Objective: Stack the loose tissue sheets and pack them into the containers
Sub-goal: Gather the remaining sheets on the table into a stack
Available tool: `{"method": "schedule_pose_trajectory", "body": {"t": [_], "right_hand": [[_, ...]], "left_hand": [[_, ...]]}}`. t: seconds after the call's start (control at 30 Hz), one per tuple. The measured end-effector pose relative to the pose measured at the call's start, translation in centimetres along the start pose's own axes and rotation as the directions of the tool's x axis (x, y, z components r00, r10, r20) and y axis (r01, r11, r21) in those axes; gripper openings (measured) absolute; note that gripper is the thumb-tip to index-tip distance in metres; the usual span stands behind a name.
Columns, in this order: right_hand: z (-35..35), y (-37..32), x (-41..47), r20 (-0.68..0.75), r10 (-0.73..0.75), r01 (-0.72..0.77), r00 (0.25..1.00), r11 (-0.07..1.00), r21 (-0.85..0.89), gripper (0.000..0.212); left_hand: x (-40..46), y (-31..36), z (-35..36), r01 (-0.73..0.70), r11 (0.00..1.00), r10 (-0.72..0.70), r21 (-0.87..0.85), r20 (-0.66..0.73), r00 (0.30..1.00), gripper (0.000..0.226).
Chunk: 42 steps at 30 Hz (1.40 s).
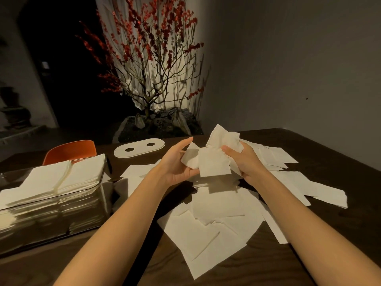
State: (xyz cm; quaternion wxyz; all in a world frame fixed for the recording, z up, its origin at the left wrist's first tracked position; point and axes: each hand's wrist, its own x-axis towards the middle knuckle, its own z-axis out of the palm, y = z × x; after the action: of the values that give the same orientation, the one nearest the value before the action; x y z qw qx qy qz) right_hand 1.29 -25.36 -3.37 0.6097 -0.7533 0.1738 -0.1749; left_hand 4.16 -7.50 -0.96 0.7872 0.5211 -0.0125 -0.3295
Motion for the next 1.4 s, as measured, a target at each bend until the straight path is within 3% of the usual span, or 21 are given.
{"method": "schedule_pose_trajectory", "body": {"t": [0.23,0.33,0.43,0.57,0.67,0.87,0.93,1.03,1.13,1.27,1.4], "right_hand": [[0.4,0.6,-0.2,-0.114,-0.005,0.012,0.994,0.998,0.061,0.05],[0.8,0.5,-0.6,-0.104,0.013,-0.01,0.994,0.999,0.031,0.052],[1.2,0.3,-1.0,-0.091,0.016,-0.018,0.996,1.0,-0.015,0.056],[1.4,0.3,-1.2,-0.09,-0.01,0.006,0.996,0.998,-0.055,0.057],[1.2,0.5,-1.1,-0.093,0.0,-0.004,0.996,0.999,-0.037,0.057],[1.0,0.7,-0.9,-0.103,0.023,-0.022,0.994,1.0,0.014,0.055],[0.9,0.7,-0.9,-0.103,0.022,-0.019,0.994,0.999,0.027,0.055],[0.6,0.6,-0.8,-0.097,-0.021,0.022,0.995,1.0,0.01,0.053],[0.5,0.5,-0.9,-0.068,-0.057,0.056,0.996,0.998,-0.019,0.05],[0.3,0.4,-0.8,-0.037,-0.065,0.065,0.997,0.998,0.003,0.05],[0.5,0.4,-0.6,0.013,-0.029,0.029,0.999,0.999,0.046,0.055]], "left_hand": [[0.6,-1.7,1.2,-0.132,0.971,0.101,-0.198,-0.157,0.982,0.024],[1.0,-2.8,2.3,-0.164,0.97,0.127,-0.177,-0.201,0.971,0.014],[1.1,-3.2,3.2,-0.203,0.959,0.165,-0.199,-0.195,0.967,0.021],[1.3,-3.2,3.1,-0.24,0.903,0.153,-0.356,-0.254,0.955,0.018],[1.3,-2.9,2.7,-0.228,0.87,0.134,-0.437,-0.234,0.963,0.028],[2.1,-2.6,1.7,-0.142,0.975,0.07,-0.172,-0.369,0.927,0.018],[2.1,-2.1,1.1,-0.064,0.996,0.043,-0.06,-0.309,0.95,0.021],[1.6,-1.7,0.5,0.021,0.999,-0.029,-0.047,-0.173,0.984,0.025],[1.6,-1.5,0.0,0.046,0.999,-0.044,0.002,-0.198,0.979,0.021],[1.4,-1.5,-0.5,0.005,0.999,0.004,0.036,-0.239,0.971,0.041],[1.2,-1.7,-0.6,0.017,0.984,0.022,0.177,-0.216,0.976,0.018]]}}
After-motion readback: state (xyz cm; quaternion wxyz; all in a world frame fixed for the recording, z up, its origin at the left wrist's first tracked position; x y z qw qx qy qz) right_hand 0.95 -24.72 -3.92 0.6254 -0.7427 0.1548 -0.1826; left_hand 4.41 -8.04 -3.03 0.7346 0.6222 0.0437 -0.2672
